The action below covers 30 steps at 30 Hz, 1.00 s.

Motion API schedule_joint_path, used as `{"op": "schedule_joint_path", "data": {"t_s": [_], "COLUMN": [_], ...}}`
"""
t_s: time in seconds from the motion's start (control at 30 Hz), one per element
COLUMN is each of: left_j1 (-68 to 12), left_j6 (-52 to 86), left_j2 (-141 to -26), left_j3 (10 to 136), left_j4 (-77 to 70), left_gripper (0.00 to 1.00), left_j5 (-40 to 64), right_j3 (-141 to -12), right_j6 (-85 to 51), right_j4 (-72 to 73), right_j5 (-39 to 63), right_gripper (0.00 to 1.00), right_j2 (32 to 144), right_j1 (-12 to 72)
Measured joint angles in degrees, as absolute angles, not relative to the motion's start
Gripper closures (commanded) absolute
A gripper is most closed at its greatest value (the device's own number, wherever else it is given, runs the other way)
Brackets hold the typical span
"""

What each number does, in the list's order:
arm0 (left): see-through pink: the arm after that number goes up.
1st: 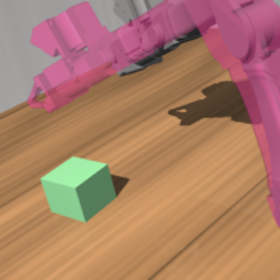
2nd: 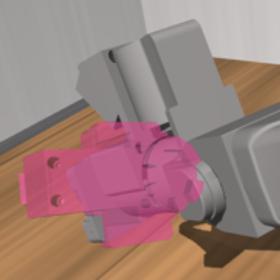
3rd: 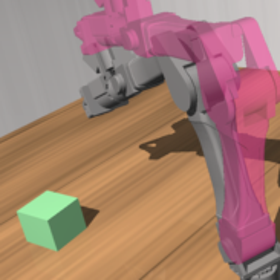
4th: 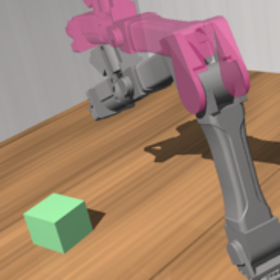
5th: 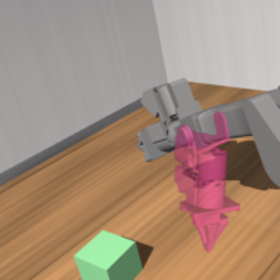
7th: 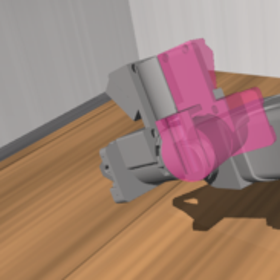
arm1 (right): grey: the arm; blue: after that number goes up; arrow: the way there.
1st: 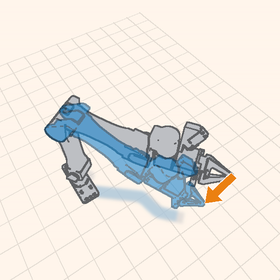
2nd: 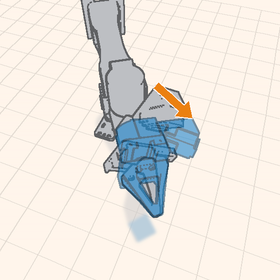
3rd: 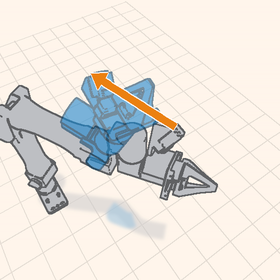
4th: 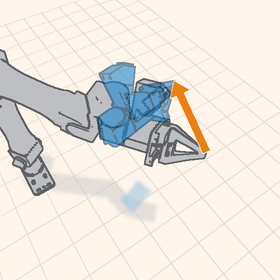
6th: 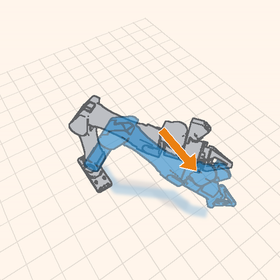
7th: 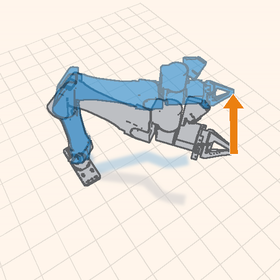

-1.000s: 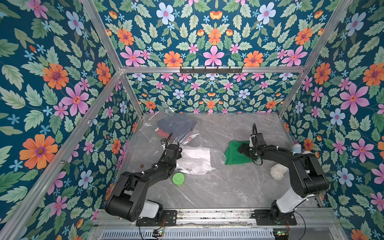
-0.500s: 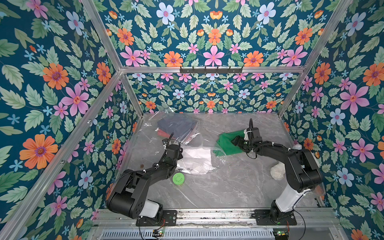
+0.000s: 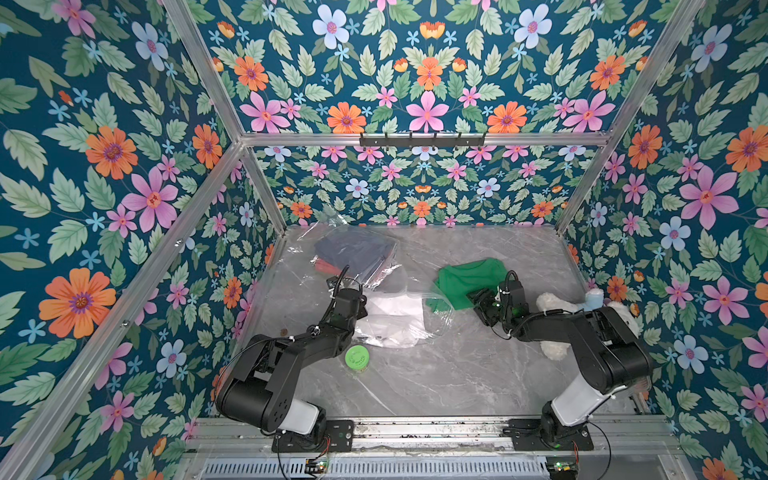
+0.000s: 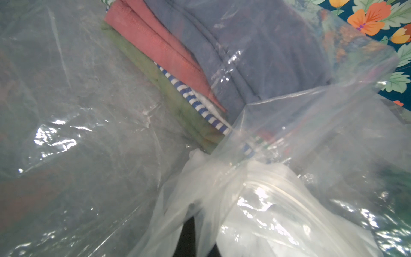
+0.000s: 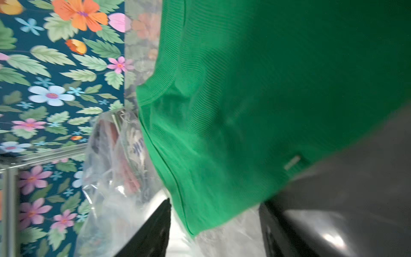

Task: Take the tank top out of the vacuum bag
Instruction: Move the tank top to the center of the board.

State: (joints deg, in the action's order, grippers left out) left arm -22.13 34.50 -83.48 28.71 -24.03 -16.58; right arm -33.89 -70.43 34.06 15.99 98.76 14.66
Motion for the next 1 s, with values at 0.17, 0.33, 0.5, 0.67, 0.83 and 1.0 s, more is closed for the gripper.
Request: {"op": "schedule_joint_path", "data": {"t_s": [0.17,0.33,0.5,0.67,0.83,1.0], "left_j1": [-22.13,-22.17,-22.22,-22.24,-22.28,-22.33], "left_j6": [34.48,34.48,34.48,34.48,34.44,34.50], "left_j2": [-82.54,-81.93,-81.49,-81.32,-80.51,-80.66], "left_j3": [28.25,28.25,28.23,28.21,28.23,27.99], "left_j4": [-23.97,-23.73,-23.55,-23.42,-22.68,-22.87], "left_gripper": [1.00,1.00,1.00,1.00,1.00,1.00], "left_j5": [-16.64,-16.64,-16.64,-16.62,-16.69,-16.71], "right_j3": [-33.93,-36.03,-38.11,-42.09,-52.10,-63.83], "right_j6": [-79.79,-86.83,-86.37,-84.40,-81.36,-76.05], "right_j4": [50.70,57.89,45.54,37.67,32.21,23.11], "right_j5": [16.21,14.98,10.15,5.21,4.62,6.13], "right_gripper": [0.63,0.96,1.00,1.00,1.00,1.00], "right_j2": [108.12,114.02,108.86,108.42,113.49,117.51], "right_j1": [14.72,14.79,14.76,14.35,13.23,11.70]}}
